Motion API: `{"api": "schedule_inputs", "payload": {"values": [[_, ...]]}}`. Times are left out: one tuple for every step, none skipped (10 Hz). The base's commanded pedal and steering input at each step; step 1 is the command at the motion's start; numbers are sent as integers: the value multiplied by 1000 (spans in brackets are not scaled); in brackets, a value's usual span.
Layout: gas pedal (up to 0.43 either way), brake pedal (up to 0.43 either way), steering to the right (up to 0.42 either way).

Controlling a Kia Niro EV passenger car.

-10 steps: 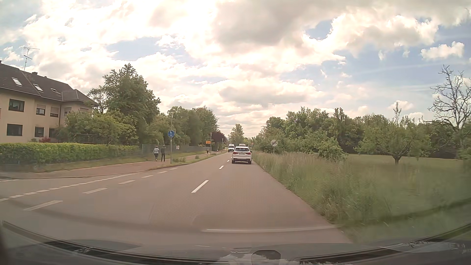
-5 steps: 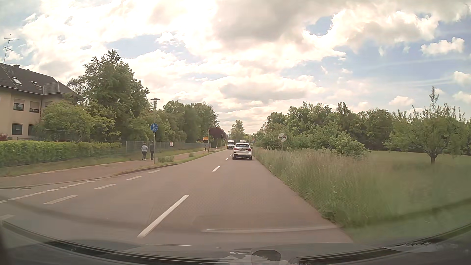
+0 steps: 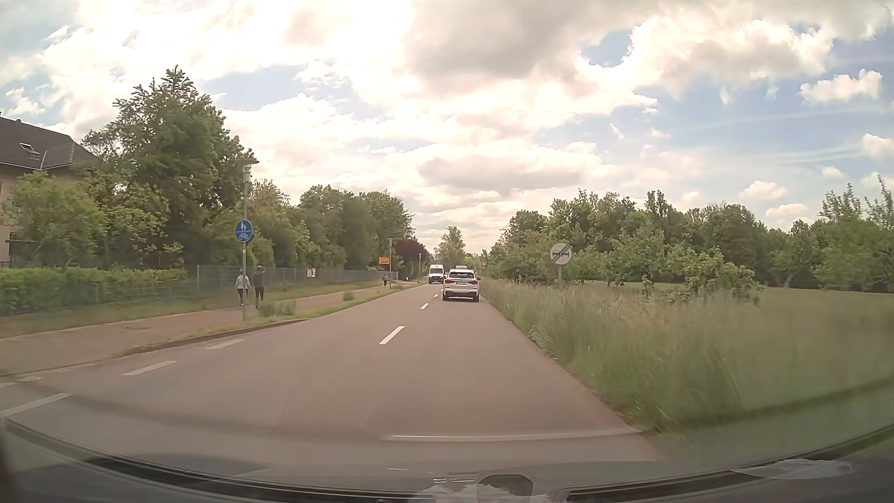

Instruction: Follow the waypoints while adhering to traffic rules and regulations

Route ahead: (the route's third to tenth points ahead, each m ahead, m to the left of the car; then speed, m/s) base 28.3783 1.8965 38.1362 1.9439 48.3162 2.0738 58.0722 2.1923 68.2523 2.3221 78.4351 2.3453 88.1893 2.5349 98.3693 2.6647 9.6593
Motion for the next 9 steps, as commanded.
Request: {"api": "schedule_inputs", "payload": {"values": [[8,0,-1],[8,0,-1],[20,0,-2],[20,0,-2],[20,0,-2],[28,0,-2],[39,0,-2],[47,0,-2],[59,0,-2]]}}
